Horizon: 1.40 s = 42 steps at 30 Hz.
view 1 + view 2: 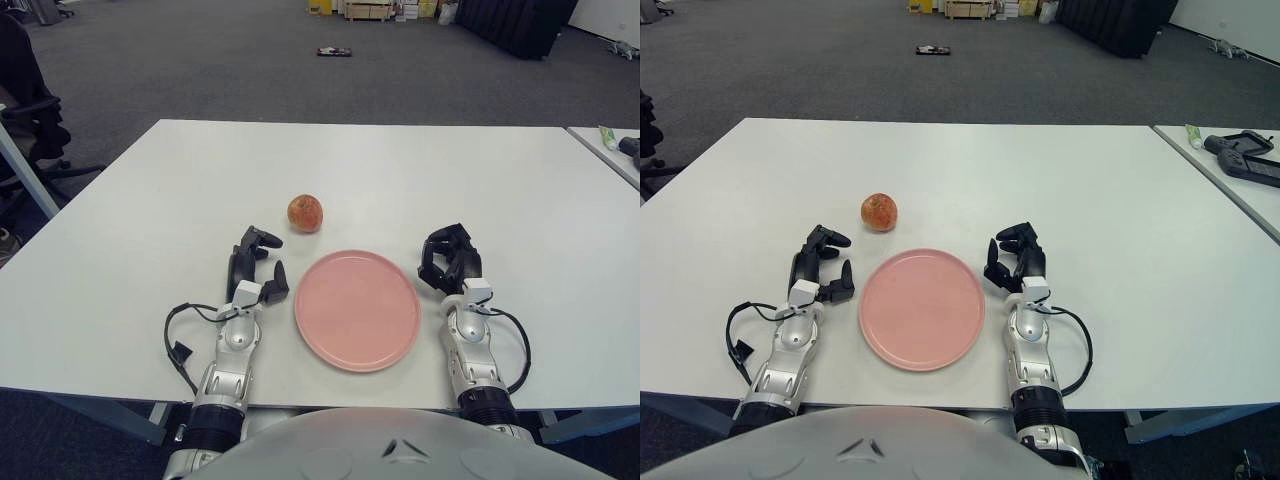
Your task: Put the apple into the plate.
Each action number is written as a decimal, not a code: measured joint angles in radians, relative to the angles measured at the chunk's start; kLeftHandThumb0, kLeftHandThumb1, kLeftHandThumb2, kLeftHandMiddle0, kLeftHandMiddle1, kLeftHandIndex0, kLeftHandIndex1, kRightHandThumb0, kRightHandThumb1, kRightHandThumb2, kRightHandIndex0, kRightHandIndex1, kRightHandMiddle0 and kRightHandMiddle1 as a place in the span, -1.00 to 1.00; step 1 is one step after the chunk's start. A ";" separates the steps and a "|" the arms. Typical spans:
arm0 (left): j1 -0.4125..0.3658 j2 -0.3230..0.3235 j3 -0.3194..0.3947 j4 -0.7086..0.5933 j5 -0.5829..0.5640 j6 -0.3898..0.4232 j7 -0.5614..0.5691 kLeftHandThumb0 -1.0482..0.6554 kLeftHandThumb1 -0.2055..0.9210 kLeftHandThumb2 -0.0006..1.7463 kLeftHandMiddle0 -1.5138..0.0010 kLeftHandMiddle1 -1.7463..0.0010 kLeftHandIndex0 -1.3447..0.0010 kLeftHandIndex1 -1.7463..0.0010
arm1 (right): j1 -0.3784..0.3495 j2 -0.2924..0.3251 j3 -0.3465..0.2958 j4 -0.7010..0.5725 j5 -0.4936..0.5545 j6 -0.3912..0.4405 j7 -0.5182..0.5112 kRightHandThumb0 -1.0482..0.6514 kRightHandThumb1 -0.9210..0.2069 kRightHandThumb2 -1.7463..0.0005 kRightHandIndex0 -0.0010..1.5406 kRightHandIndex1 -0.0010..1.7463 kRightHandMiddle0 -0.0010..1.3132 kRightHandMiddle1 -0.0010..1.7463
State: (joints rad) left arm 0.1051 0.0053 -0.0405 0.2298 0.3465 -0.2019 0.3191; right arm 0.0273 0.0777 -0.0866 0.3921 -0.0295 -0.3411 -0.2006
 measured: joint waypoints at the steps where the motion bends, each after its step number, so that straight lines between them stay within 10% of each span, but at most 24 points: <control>1: -0.008 0.005 0.000 0.006 0.008 -0.002 0.005 0.22 0.10 0.40 0.27 -0.99 0.56 -1.00 | 0.000 0.000 0.000 0.000 0.000 0.000 0.000 -0.26 -0.28 -0.23 -0.11 1.00 -0.31 1.00; 8: -0.131 0.105 0.004 0.059 0.058 -0.011 0.026 0.22 0.77 -0.26 0.45 -0.74 0.80 -1.00 | 0.002 0.000 0.000 -0.004 0.002 0.004 0.004 -0.25 -0.31 -0.21 -0.10 1.00 -0.32 1.00; 12: -0.210 0.155 0.006 0.083 0.062 -0.033 0.024 -0.40 0.49 -0.04 0.85 -0.36 0.96 -0.41 | 0.002 0.000 -0.001 -0.004 0.004 0.004 0.009 -0.25 -0.31 -0.20 -0.09 1.00 -0.33 1.00; 20: -0.358 0.236 -0.012 0.179 0.077 -0.098 0.009 -0.87 0.44 -0.24 0.99 0.83 1.00 0.77 | -0.002 0.000 -0.002 -0.002 0.002 0.004 -0.004 -0.26 -0.30 -0.21 -0.08 1.00 -0.32 1.00; 42: -0.677 0.339 -0.180 0.614 0.131 -0.364 -0.164 -1.00 0.43 -0.55 1.00 1.00 1.00 1.00 | 0.001 -0.002 -0.002 -0.002 0.004 -0.012 0.001 -0.25 -0.34 -0.18 -0.10 1.00 -0.34 1.00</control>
State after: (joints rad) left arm -0.5721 0.3443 -0.2208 0.8433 0.4771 -0.5655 0.1547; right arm 0.0287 0.0760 -0.0889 0.3898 -0.0260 -0.3534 -0.1998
